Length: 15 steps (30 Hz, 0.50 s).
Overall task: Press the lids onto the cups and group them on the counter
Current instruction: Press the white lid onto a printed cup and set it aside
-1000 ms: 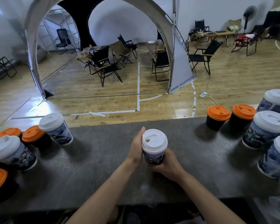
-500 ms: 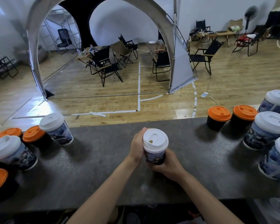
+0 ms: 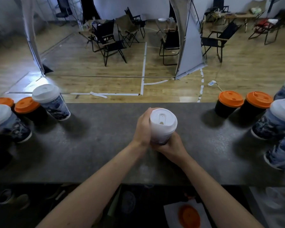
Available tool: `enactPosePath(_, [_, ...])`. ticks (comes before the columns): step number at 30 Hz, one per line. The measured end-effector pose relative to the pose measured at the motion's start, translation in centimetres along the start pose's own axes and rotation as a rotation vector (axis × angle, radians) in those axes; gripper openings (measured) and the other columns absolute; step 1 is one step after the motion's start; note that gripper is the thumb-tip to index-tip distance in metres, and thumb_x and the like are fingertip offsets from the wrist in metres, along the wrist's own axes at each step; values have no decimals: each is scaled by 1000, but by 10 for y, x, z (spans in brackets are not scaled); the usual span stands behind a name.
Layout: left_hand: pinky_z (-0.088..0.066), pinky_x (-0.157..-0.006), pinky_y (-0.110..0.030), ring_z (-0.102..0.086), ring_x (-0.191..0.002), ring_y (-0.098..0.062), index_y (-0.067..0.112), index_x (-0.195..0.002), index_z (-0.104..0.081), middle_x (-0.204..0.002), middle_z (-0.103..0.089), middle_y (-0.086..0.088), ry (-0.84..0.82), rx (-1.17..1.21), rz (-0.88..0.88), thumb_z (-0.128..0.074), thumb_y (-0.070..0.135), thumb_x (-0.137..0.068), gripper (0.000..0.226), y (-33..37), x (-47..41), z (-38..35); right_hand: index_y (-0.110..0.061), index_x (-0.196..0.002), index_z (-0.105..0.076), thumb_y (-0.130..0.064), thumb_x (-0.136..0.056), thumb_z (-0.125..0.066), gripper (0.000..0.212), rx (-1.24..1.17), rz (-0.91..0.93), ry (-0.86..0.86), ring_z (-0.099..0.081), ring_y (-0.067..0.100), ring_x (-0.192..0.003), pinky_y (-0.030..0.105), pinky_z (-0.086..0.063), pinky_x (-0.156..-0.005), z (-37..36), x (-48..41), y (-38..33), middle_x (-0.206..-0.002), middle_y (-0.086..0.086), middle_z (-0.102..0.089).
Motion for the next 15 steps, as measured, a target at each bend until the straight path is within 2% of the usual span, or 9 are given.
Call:
enactPosePath(2, [-54, -78, -22, -70, -83, -9, 1, -99, -73, -88, -75, -4, -66, 19, 76, -35, 23, -109, 44, 6, -3, 2, -11, -131, -64, -19, -66, -92, 71, 27, -14, -15, -68, 4, -113, 22, -53, -91, 0, 0, 2, -123, -5, -73])
enactPosePath(4, [-52, -72, -18, -69, -70, -1, 10, -84, -73, -72, -74, 7, -56, -3, 70, -40, 22, -109, 43, 7, -6, 8, -12, -127, -67, -30, -63, -91, 70, 32, -15, -22, -69, 3, -108, 20, -52, -87, -1, 2, 4, -118, -7, -74])
enactPosePath(8, [-49, -63, -11, -64, -60, 6, 16, -73, -68, -59, -70, 14, 2, -9, 14, -40, 14, -109, 46, -2, -1, 7, -14, -134, -63, -37, -62, -91, 80, 28, 29, -41, -67, 8, -116, 28, -55, -95, -3, 3, 6, -126, -5, -72])
enactPosePath(12, [-49, -65, -13, -62, -63, 6, 16, -75, -68, -61, -69, 16, 77, 6, -30, -40, 16, -109, 44, 3, -4, 7, -16, -143, -53, -34, -66, -91, 87, 46, 46, -42, -63, 10, -124, 33, -54, -100, -1, -5, 5, -135, -4, -66])
enactPosePath(15, [-52, -76, -26, -66, -76, -8, 19, -75, -73, -71, -73, 10, 215, 114, -8, -50, 23, -103, 37, 7, -16, 13, -17, -134, -51, -34, -71, -89, 76, 87, 22, -38, -65, 10, -118, 34, -55, -96, -3, -5, 0, -128, -3, -67])
Point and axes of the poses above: each hand's wrist, its own x-axis away from the middle knuckle, its own z-axis out of the back of the hand, y = z × x, the point moved 2 cm from there along -x, towards the middle knuckle
